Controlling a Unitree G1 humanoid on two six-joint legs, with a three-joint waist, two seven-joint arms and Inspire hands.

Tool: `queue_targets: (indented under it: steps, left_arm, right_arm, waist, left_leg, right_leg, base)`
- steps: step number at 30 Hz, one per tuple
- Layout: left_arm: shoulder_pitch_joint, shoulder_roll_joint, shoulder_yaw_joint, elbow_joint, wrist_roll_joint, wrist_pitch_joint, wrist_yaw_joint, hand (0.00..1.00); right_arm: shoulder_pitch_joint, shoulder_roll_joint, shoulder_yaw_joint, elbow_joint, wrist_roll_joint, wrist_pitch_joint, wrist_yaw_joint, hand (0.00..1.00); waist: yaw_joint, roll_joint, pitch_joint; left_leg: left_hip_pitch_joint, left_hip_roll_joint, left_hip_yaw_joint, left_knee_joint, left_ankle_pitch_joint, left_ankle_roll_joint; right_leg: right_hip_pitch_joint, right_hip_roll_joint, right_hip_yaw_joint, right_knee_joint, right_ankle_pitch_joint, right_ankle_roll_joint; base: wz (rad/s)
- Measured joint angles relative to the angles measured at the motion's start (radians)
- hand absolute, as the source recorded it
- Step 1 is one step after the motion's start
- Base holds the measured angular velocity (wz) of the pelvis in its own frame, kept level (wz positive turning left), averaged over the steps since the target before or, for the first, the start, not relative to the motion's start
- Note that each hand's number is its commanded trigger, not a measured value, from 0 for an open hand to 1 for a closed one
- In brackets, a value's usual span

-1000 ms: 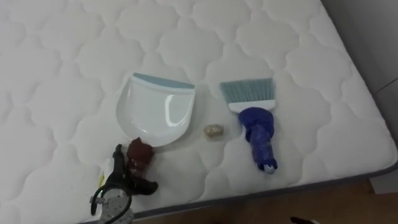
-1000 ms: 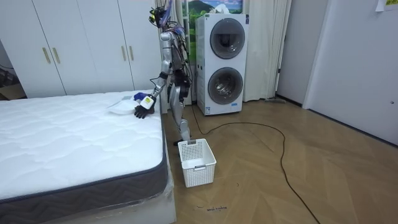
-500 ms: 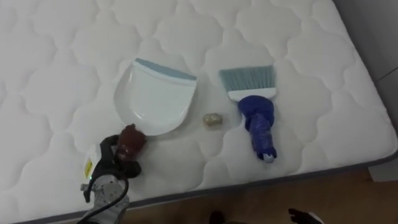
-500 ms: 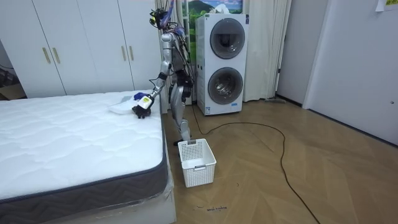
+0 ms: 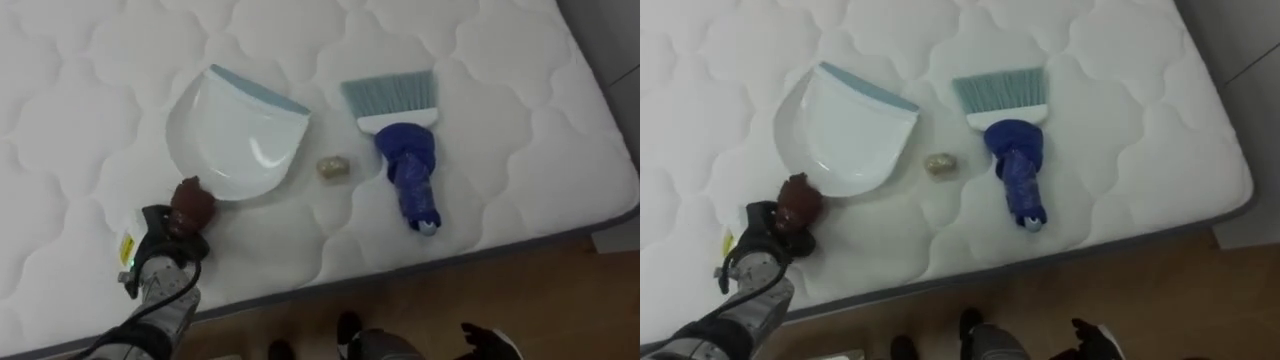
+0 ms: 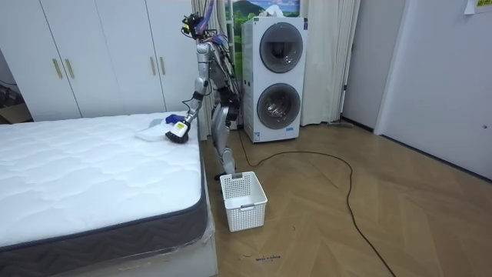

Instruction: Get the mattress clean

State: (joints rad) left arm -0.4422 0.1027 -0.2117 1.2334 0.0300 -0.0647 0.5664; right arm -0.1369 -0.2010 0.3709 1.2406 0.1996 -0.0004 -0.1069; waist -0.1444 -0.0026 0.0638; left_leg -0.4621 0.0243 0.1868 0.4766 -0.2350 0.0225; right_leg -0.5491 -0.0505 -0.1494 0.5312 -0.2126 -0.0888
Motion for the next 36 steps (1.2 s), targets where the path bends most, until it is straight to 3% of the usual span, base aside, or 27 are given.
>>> queue_targets:
  steps: [7, 14, 19, 21, 24, 29, 32, 36]
  left_arm:
    - [0.002, -0.009, 0.013, 0.013, 0.000, 0.006, -0.007, 1.00]
    - [0.001, 0.001, 0.024, 0.023, 0.001, 0.008, -0.002, 1.00]
    - [0.013, 0.012, 0.033, 0.033, 0.010, 0.005, -0.002, 1.00]
    - [0.012, 0.027, 0.033, 0.043, 0.030, 0.007, -0.003, 1.00]
    - [0.028, 0.075, 0.032, 0.050, 0.064, 0.011, -0.001, 1.00]
    - [0.048, 0.134, 0.036, 0.049, 0.128, 0.011, 0.036, 1.00]
    - [0.058, 0.159, 0.036, 0.047, 0.147, 0.003, 0.060, 1.00]
    - [0.079, 0.164, 0.036, 0.047, 0.174, -0.004, 0.089, 1.00]
  right_arm:
    - [0.000, 0.007, 0.000, -0.001, 0.010, 0.002, -0.013, 0.00]
    - [0.002, 0.007, 0.000, -0.004, 0.042, 0.000, -0.013, 0.00]
    - [0.022, 0.003, -0.010, 0.002, 0.045, -0.023, -0.015, 0.00]
    - [0.023, 0.003, -0.014, 0.004, 0.045, -0.021, -0.016, 0.00]
    - [0.031, -0.001, -0.020, 0.004, 0.047, -0.026, -0.025, 0.00]
    - [0.045, -0.013, -0.022, 0.040, 0.033, -0.034, -0.029, 0.00]
    - [0.046, -0.022, -0.025, 0.045, 0.033, -0.036, -0.030, 0.00]
    - [0.051, -0.033, -0.030, 0.042, 0.035, -0.044, -0.029, 0.00]
  waist:
    - [-0.008, 0.000, -0.0002]
    - [-0.012, 0.003, -0.0021]
    - [-0.012, 0.017, -0.0108]
    - [-0.011, 0.021, -0.0124]
    - [-0.008, 0.032, -0.0116]
    - [0.031, 0.051, -0.0116]
    - [0.040, 0.057, -0.0137]
    - [0.041, 0.065, -0.0177]
  left_leg:
    - [0.001, 0.000, 0.001, 0.002, 0.000, 0.000]
    - [-0.001, 0.002, 0.003, 0.007, 0.000, 0.001]
    - [0.000, 0.004, 0.003, 0.008, 0.000, 0.001]
    - [0.000, 0.005, 0.003, 0.013, 0.000, 0.000]
    - [-0.005, 0.010, 0.003, 0.026, -0.001, 0.000]
    - [-0.007, 0.011, 0.003, 0.027, -0.001, 0.000]
    - [-0.009, 0.010, 0.003, 0.028, -0.001, 0.000]
    - [-0.013, 0.011, 0.003, 0.029, -0.001, 0.001]
  right_leg:
    - [-0.004, -0.001, 0.001, 0.009, 0.002, -0.001]
    - [-0.013, -0.001, 0.004, 0.022, 0.002, -0.006]
    - [-0.012, 0.001, 0.004, 0.022, 0.003, -0.008]
    - [-0.012, 0.003, 0.005, 0.024, 0.004, -0.009]
    - [-0.012, 0.006, 0.004, 0.025, 0.006, -0.013]
    - [-0.015, 0.004, 0.000, 0.032, 0.006, -0.016]
    - [-0.017, 0.002, -0.001, 0.041, 0.005, -0.017]
    - [-0.018, 0.001, -0.003, 0.042, 0.005, -0.017]
  base:
    - [-0.01]
    - [-0.03]
    - [0.00]
    - [-0.02]
    - [-0.03]
    - [0.01]
    - [0.01]
    - [0.00]
